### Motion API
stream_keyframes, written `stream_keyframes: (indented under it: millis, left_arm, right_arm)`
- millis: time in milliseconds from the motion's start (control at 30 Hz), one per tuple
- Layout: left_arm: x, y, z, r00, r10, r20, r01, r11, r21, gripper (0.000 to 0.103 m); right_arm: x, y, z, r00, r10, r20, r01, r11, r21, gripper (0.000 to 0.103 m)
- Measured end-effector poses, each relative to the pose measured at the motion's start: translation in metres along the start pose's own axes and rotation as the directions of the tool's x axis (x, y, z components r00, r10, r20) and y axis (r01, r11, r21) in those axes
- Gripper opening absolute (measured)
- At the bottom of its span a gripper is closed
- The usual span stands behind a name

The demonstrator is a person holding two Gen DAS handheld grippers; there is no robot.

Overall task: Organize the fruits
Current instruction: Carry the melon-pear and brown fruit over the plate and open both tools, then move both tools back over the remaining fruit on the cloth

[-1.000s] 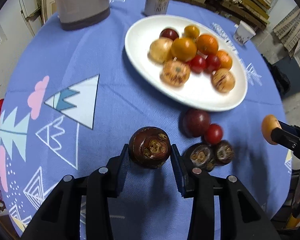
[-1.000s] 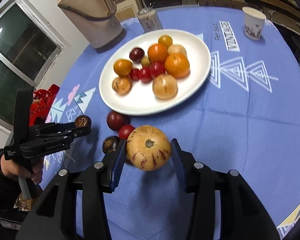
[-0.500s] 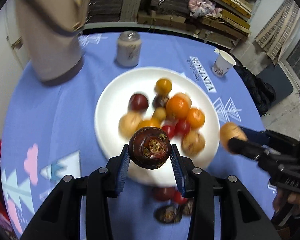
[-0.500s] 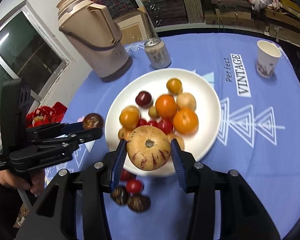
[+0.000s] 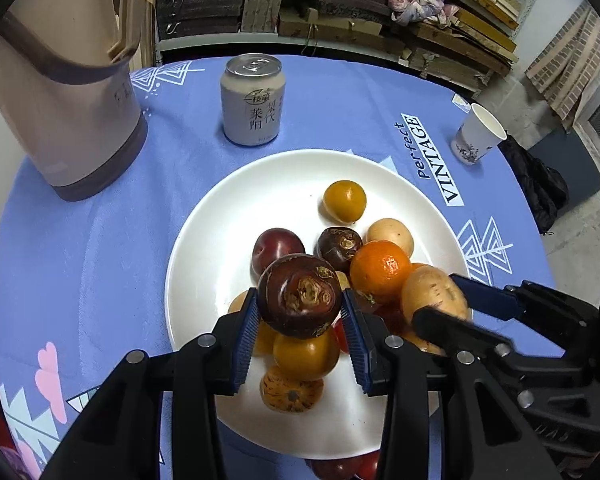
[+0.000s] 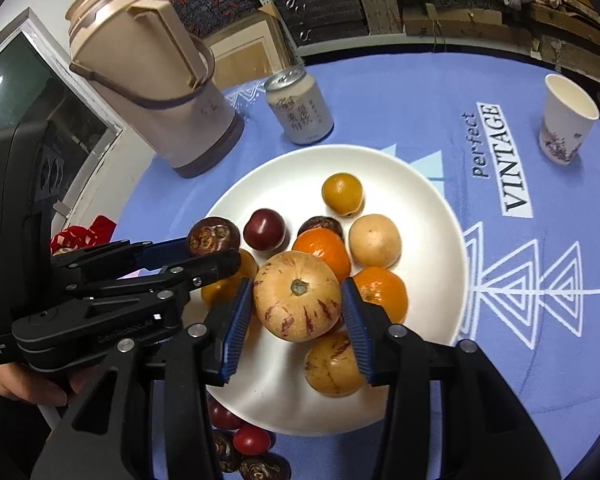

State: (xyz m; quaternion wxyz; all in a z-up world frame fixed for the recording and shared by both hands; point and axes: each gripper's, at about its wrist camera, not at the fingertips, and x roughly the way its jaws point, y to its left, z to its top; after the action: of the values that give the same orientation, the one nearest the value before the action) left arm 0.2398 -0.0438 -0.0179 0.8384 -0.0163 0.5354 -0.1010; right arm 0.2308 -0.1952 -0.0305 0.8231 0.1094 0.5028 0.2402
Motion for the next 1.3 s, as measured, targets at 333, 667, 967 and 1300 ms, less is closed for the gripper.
stream_keyframes:
  millis: [333,667,967,1300]
  left_arm:
    - [-0.014,0.003,-0.006,0.999,0.044,0.011,-0.043,0.998,-0.05,0.078]
    - [-0.044,0.009,-0.068,0.999,0.042,-0.027,-0.045,0.994,-0.102,0.08]
    - [-0.066,0.017,-0.124,0.996,0.053,-0.065,-0.062,0.99,-0.129,0.081]
    - [-0.082,0.013,-0.145,0.997,0.053,-0.063,-0.06,0.99,-0.125,0.081]
  right_arm:
    - [-0.018,-0.002,-0.012,1.0,0.015,0.015,-0.016,0.999,0.031,0.052]
    - [-0.045,0.019,-0.054,1.0,-0.019,-0.011,0.018,1.0,-0.02,0.063]
    - [-0.068,0.049,-0.076,0.998,-0.06,-0.004,0.06,0.993,-0.101,0.07]
    - [-0.084,0.058,-0.094,0.993,-0.117,0.012,0.118,0.987,-0.113,0.084]
